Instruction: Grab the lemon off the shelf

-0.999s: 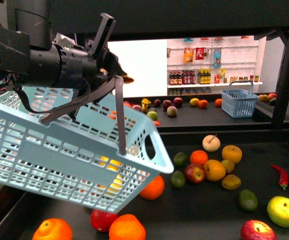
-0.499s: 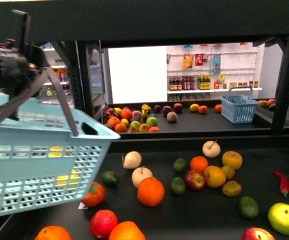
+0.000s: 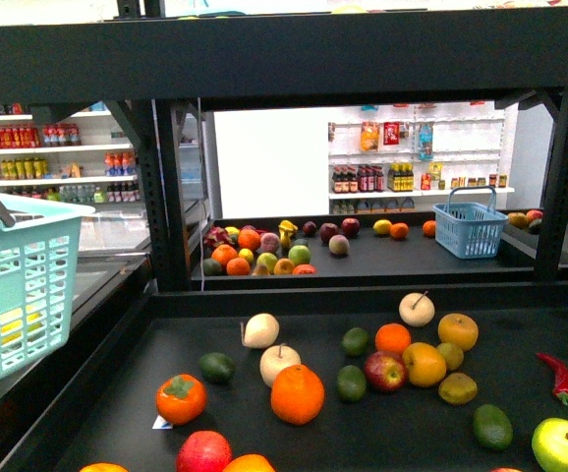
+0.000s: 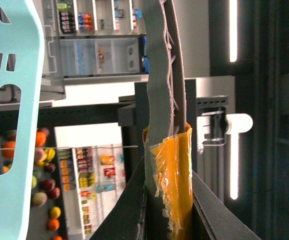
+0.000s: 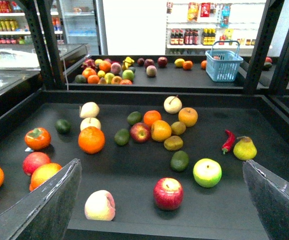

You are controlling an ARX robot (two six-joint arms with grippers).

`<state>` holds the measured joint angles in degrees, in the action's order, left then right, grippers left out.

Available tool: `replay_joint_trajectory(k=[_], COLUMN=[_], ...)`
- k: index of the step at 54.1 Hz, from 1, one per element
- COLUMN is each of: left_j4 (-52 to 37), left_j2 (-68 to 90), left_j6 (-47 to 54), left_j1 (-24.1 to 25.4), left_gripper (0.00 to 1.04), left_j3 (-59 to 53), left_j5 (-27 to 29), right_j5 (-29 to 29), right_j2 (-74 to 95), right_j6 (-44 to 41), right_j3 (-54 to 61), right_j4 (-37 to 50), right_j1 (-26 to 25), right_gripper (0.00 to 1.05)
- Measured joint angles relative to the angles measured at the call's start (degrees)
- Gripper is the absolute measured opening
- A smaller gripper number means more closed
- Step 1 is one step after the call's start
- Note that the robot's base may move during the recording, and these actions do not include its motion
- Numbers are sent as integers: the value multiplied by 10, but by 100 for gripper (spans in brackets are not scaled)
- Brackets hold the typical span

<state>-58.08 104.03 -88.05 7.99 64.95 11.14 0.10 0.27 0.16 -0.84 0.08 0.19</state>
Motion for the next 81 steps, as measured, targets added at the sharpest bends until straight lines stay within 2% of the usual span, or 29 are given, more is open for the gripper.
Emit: replay_joint_trajectory(k=[9, 32, 53, 66, 81], left_j4=[-57, -104, -108, -109, -89], left_j2=[21, 104, 184, 198, 194], left_j6=[-10, -35, -64, -66, -32], left_j1=[24, 70, 75, 75, 81], left_gripper=[13, 13, 13, 13, 63], left_j3=[-13, -12, 67, 79, 60], left_j5=[4, 24, 46, 45, 20], right_j5=[0, 0, 0, 0, 0], right_j2=[0, 0, 0, 0, 0], right_j6=[0, 0, 0, 0, 0], right_j3=[0, 0, 0, 0, 0], right_j4=[0, 0, 0, 0, 0], right_j1=[0, 0, 0, 0, 0], right_gripper=[97, 97, 97, 97, 97])
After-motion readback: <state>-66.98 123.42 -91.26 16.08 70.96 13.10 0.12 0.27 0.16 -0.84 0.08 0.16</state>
